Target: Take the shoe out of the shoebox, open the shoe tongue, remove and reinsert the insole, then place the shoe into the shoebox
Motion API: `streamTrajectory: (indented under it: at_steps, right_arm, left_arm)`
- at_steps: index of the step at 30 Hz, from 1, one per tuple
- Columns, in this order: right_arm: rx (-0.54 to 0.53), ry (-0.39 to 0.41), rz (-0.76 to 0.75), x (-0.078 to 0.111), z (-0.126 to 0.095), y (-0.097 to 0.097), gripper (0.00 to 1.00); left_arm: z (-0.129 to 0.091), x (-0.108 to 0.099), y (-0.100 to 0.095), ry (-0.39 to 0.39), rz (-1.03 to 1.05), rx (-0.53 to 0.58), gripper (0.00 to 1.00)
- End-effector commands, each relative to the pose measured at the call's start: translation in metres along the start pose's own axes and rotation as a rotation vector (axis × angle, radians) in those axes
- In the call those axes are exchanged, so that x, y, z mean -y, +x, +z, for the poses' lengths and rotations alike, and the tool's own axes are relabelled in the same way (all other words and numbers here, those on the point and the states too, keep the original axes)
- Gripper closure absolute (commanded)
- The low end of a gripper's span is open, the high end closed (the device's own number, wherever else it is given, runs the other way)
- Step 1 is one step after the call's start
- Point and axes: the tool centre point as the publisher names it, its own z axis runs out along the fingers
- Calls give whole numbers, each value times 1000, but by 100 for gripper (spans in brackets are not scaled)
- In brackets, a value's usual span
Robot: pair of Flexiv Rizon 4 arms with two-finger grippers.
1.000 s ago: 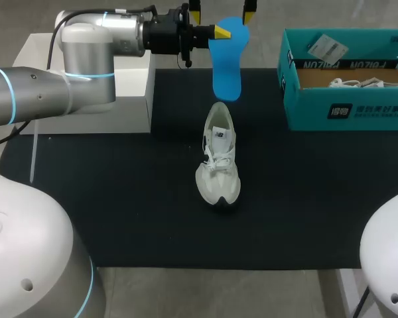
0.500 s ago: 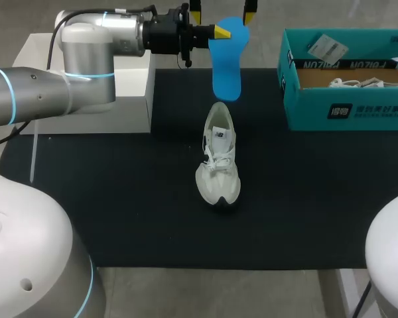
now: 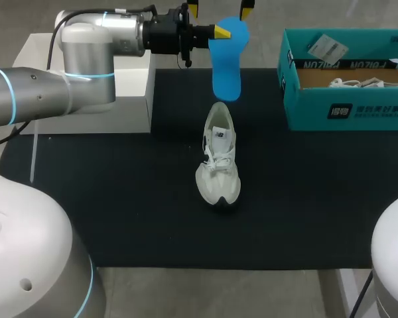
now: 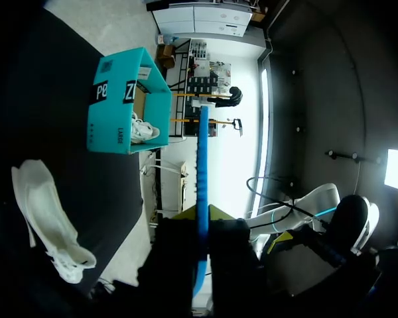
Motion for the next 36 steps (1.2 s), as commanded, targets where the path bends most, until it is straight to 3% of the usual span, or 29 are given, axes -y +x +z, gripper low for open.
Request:
streamTrajectory:
  at_steps: [1,3,9,19,22,23,36]
  right_arm:
    - [-254,-121,49,16,-1,-39,0]
    - [-286,-133,53,18,-3,-49,0]
    - [-604,-207,38,27,-6,-70,0]
    - [-970,-302,35,29,1,-77,0]
    - [-1031,-293,48,27,4,-80,0]
    - [-1014,-267,62,26,5,-80,0]
    - [-1014,-267,62,26,5,-80,0]
  left_arm:
    - [0,-1,0,1,1,2,100]
    - [0,-1,0,1,1,2,100]
    - [0,-1,0,1,1,2,100]
    - [0,-1,0,1,1,2,100]
    - [0,-1,0,1,1,2,100]
    - [0,-1,0,1,1,2,100]
    - [0,-1,0,1,1,2,100]
